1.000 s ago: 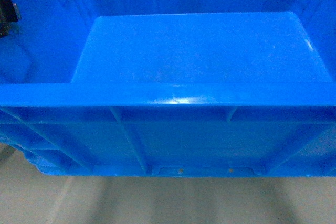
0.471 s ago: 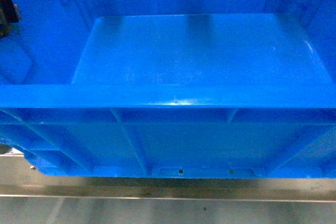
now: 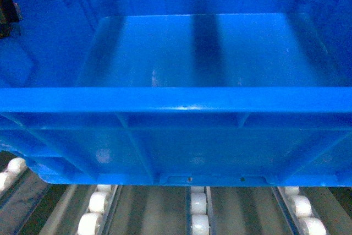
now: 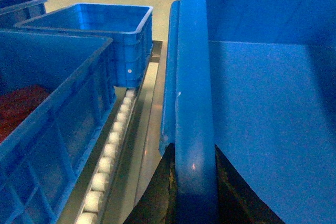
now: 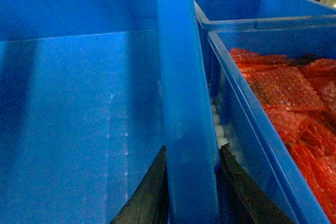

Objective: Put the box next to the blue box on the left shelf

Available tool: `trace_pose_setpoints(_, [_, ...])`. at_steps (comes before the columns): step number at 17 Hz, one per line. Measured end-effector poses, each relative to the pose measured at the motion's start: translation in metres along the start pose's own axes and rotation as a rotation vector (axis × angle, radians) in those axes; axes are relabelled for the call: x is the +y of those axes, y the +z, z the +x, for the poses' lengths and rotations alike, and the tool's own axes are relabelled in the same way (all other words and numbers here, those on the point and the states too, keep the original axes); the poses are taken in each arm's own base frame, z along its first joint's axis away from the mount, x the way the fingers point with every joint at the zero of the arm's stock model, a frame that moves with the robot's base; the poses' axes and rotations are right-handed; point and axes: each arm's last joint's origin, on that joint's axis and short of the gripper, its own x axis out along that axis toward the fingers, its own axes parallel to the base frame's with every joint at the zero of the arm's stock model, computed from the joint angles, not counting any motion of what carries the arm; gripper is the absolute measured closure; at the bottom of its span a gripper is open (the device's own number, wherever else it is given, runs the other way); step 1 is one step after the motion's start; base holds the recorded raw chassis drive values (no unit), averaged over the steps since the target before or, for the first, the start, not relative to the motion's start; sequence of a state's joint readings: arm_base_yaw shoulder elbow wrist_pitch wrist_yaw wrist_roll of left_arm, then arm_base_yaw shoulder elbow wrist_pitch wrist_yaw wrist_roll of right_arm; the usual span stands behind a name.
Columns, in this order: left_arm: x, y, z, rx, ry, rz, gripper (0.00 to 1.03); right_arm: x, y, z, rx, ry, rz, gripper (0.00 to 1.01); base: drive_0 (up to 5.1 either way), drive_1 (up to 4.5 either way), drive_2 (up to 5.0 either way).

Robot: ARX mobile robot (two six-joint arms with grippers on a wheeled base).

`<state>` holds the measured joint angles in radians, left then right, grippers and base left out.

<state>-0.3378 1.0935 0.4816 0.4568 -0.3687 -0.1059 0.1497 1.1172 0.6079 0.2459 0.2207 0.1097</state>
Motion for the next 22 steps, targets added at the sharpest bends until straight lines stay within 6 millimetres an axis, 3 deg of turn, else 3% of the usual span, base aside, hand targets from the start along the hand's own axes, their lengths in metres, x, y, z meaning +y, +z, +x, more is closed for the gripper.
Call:
trace_pose_setpoints(2, [0.0000, -0.0003, 0.0001, 0.002, 0.001, 0.001, 0.92, 0.0001, -0.0004, 0.0001, 0.004, 0.001, -0.001, 0.83, 0.1, 3.54, -3.3])
trace_pose_setpoints(22, [-0.0001, -0.0005, 0.0005, 0.003, 0.001, 0.001, 0.93, 0.0001, -0.0006, 0.0004, 0.004, 0.001, -0.002, 0.83, 0.0, 0.00, 0.0])
